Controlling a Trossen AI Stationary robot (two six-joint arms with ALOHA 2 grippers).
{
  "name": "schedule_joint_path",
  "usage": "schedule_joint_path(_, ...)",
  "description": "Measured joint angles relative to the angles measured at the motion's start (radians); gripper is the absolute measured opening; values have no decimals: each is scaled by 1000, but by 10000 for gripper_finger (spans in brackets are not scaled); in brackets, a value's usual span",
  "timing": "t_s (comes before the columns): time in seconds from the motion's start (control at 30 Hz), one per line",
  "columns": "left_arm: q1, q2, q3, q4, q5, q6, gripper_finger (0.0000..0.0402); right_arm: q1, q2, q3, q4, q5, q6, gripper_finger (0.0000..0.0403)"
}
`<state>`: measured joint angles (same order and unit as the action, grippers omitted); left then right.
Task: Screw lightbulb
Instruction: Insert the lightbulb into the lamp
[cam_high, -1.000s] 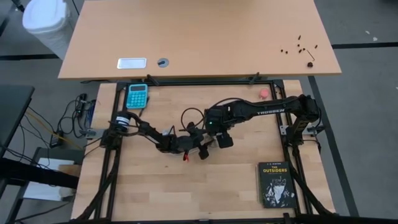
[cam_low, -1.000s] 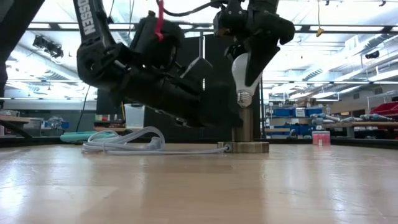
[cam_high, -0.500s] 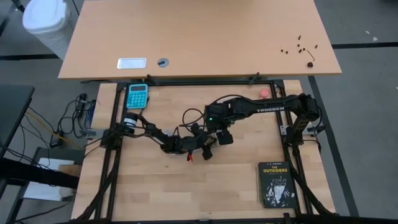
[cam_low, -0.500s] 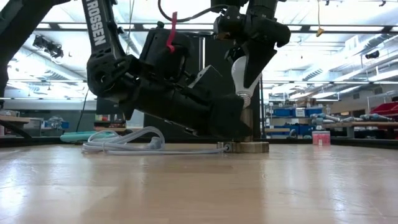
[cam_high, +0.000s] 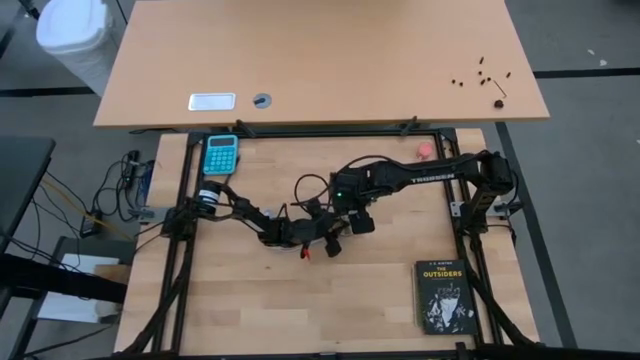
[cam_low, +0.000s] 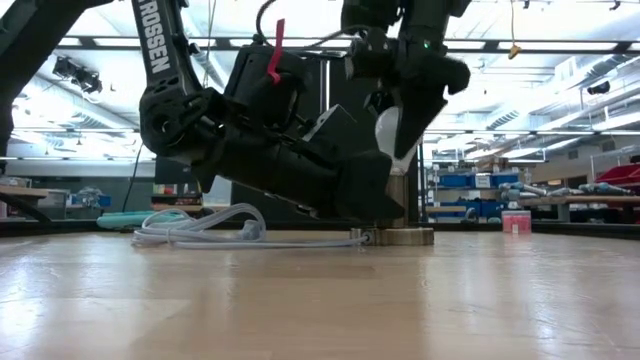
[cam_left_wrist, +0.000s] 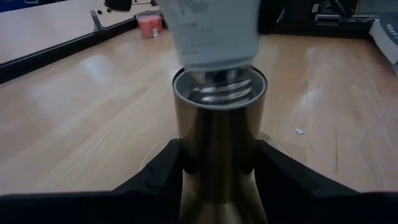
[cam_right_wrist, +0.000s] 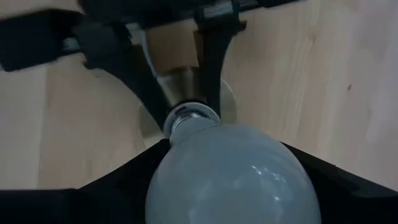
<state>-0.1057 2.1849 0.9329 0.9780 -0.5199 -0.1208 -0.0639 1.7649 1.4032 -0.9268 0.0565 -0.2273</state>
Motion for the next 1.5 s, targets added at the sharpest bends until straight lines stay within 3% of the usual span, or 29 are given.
schedule_joint_path(1.13, -2, -1, -2, 0, -9, -46, 166, 91, -3, -106, 188, 60, 69, 267)
schedule_joint_path(1.5, -1, -1, -3, -1, -11, -53, 166, 63, -1, -106, 223, 33, 227, 323)
